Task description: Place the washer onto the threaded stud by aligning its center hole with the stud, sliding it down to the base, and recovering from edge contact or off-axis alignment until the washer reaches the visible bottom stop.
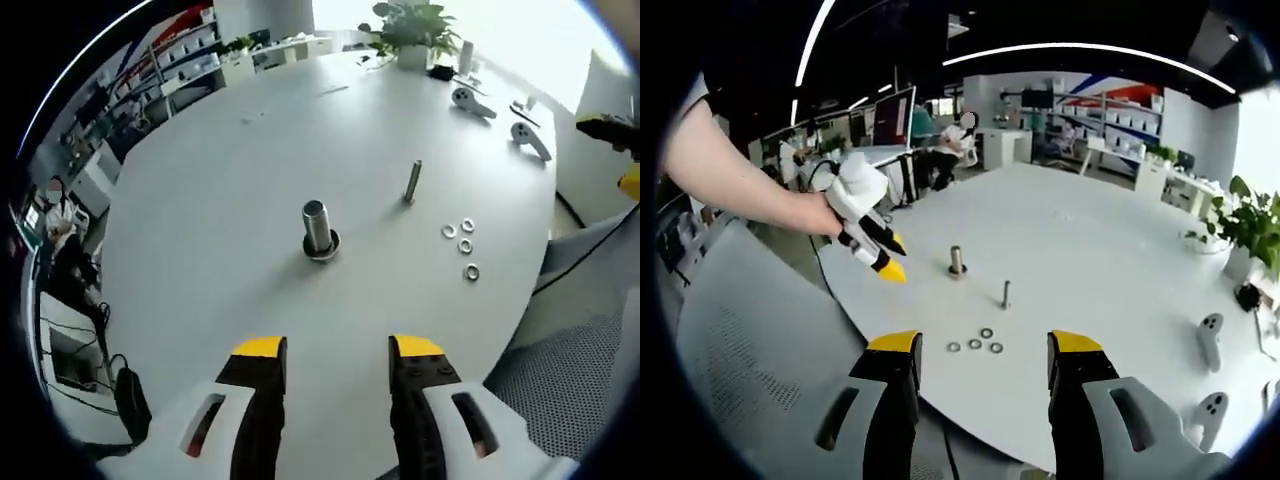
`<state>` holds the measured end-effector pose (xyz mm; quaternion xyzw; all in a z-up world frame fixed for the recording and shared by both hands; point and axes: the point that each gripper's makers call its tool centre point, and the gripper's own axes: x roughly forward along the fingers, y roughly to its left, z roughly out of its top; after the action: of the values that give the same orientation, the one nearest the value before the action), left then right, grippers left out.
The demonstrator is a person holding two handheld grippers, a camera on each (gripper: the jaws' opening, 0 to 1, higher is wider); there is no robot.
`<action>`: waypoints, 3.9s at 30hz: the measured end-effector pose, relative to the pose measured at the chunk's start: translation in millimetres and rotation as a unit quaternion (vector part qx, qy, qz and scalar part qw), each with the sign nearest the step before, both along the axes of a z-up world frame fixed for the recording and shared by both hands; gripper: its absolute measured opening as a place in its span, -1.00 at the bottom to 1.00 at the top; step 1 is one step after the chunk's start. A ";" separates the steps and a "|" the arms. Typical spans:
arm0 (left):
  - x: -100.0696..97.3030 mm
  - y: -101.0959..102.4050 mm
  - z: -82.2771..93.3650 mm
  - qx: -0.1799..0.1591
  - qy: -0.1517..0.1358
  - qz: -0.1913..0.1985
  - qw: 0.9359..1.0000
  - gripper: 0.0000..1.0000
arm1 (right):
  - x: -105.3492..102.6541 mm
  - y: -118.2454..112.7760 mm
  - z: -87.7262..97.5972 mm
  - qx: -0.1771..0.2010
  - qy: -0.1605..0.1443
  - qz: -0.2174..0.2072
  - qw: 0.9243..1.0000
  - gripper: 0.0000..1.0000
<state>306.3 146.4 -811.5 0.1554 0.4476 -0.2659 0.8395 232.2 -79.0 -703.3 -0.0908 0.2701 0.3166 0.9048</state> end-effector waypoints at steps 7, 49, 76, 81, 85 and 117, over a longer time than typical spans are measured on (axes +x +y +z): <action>-4.5 -9.0 16.6 -0.031 -0.025 0.011 0.999 -0.19 | -3.0 2.0 -3.2 -0.005 0.006 0.008 1.000 0.04; -90.4 7.1 138.6 -0.177 -0.147 -0.009 0.973 -0.16 | -0.3 -8.0 -9.6 0.013 0.036 -0.045 0.998 0.10; -87.2 4.7 139.0 -0.246 -0.152 0.009 0.957 -0.24 | -2.4 -6.7 -19.3 0.006 0.062 -0.049 0.997 0.11; -87.8 4.4 136.9 -0.240 -0.149 0.007 0.959 -0.24 | -9.7 17.9 -17.2 0.047 0.082 0.017 0.995 0.11; -86.2 8.5 135.9 -0.241 -0.147 0.017 0.959 -0.25 | -11.0 30.8 -12.3 0.069 0.084 0.070 0.992 0.05; -89.7 14.1 105.7 -0.171 -0.103 0.013 0.980 -0.28 | 63.3 4.8 -157.6 0.080 0.020 0.094 0.992 -0.14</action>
<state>216.6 160.4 -705.8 0.0301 0.3083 -0.3105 0.8987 295.5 -74.2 -860.9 -0.0366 0.2526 0.4226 0.8696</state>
